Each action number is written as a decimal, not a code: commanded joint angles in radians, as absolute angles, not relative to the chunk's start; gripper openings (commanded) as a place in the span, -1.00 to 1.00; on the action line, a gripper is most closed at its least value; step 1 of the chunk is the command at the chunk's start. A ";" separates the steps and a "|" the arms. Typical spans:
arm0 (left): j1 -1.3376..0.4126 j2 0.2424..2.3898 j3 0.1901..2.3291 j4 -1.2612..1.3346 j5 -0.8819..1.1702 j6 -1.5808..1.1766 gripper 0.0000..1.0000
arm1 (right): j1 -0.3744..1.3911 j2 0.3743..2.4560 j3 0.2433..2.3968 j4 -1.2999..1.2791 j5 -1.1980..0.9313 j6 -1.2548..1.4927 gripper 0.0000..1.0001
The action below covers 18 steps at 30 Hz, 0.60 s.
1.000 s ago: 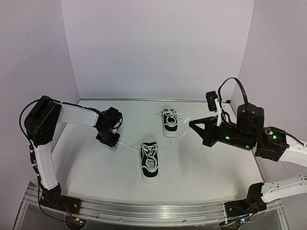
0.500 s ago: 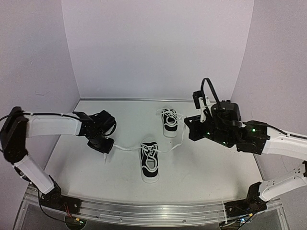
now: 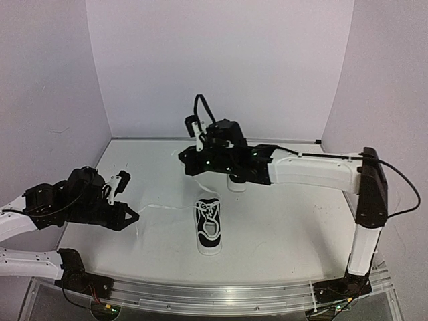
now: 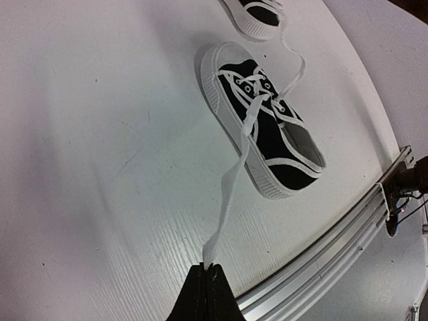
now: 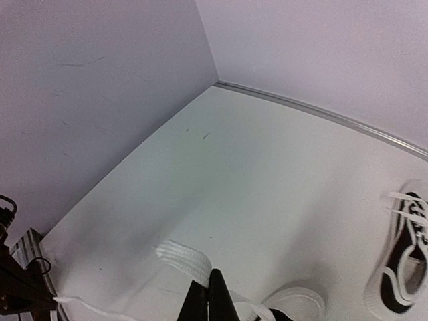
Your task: Tie the shoes
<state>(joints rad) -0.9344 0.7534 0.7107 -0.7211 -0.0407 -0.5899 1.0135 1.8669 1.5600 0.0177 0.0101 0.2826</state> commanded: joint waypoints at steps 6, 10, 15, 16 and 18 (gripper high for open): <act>-0.965 0.719 0.701 -0.712 0.082 -0.600 -1.00 | 1.054 2.062 1.705 0.058 -0.235 0.375 0.00; -0.965 0.738 0.708 -0.704 0.108 -0.582 -1.00 | 1.006 1.926 1.583 0.053 -0.258 0.367 0.46; -0.965 0.809 0.730 -0.651 0.135 -0.526 -1.00 | 0.911 1.814 1.440 -0.042 -0.270 0.362 0.35; -0.965 0.831 0.736 -0.631 0.146 -0.512 -1.00 | 0.898 1.809 1.425 -0.067 -0.272 0.356 0.31; -0.965 0.875 0.746 -0.600 0.172 -0.487 -1.00 | 0.878 1.824 1.420 -0.117 -0.275 0.337 0.21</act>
<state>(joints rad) -0.9615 0.8049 0.7002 -0.6974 0.1149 -0.5581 0.9213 1.8572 1.4512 -0.0262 -0.2596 0.3627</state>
